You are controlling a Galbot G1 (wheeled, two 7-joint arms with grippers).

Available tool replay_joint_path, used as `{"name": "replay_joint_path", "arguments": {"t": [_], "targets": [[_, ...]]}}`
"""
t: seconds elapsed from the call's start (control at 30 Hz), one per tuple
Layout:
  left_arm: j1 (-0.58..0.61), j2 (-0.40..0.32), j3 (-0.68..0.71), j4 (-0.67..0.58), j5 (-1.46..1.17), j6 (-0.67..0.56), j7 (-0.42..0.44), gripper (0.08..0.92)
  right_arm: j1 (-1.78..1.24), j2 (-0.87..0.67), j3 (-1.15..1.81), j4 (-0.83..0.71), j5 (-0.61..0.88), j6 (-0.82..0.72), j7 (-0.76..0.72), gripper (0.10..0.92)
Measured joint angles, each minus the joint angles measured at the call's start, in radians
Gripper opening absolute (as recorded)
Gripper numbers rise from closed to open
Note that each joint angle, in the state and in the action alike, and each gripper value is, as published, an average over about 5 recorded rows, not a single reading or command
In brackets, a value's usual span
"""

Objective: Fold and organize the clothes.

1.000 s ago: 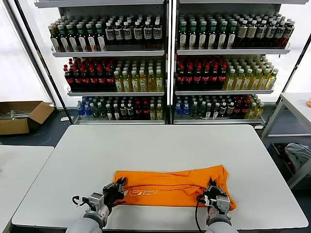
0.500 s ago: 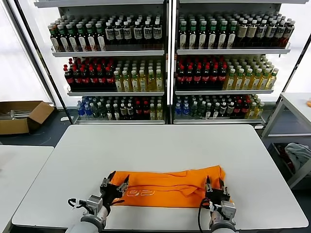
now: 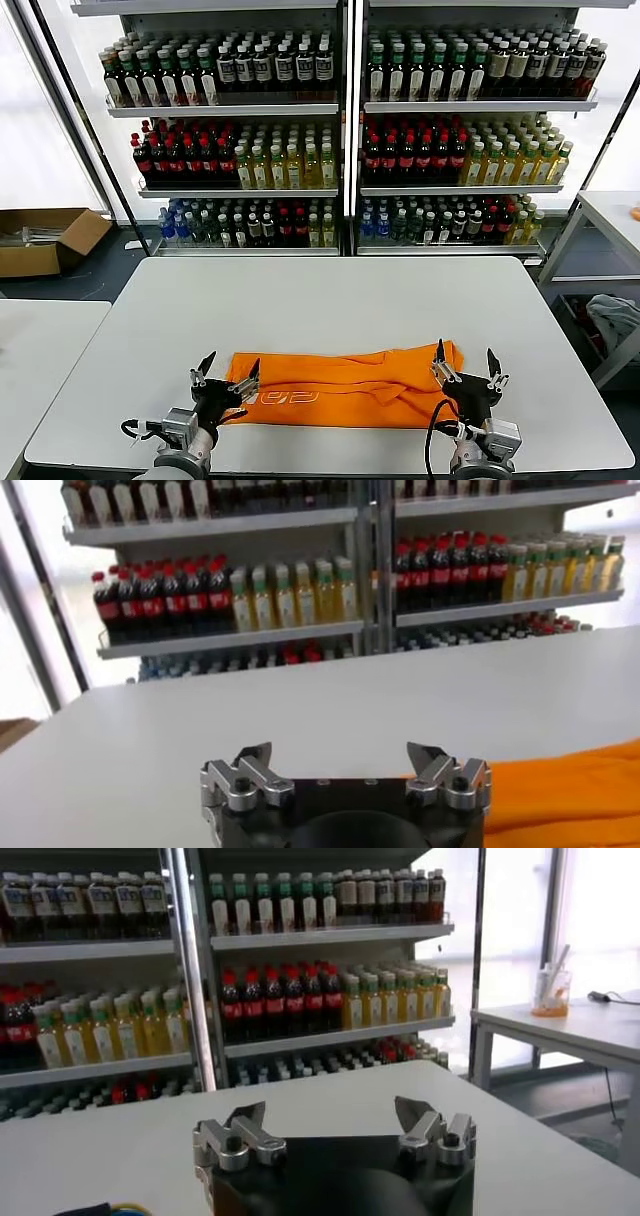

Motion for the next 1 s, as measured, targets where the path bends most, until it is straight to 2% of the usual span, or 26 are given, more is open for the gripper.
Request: {"name": "replay_joint_path", "arguments": {"t": [0.53,0.67,1.0], "targets": [[0.000,-0.053,-0.023,0.108,-0.068,0.042,-0.030,0.803,-0.021,-0.007,-0.013,0.026,0.012,0.004,0.010,0.823],[0.002,-0.055,-0.023,0.119,-0.073,0.044,-0.030,0.711,-0.023,-0.004,-0.016,0.033,0.013,0.004,0.011,0.823],[0.013,-0.054,-0.025,0.120,-0.073,0.043,-0.022,0.417,-0.018,-0.004,-0.015,0.037,0.014,0.001,0.014,0.823]]}}
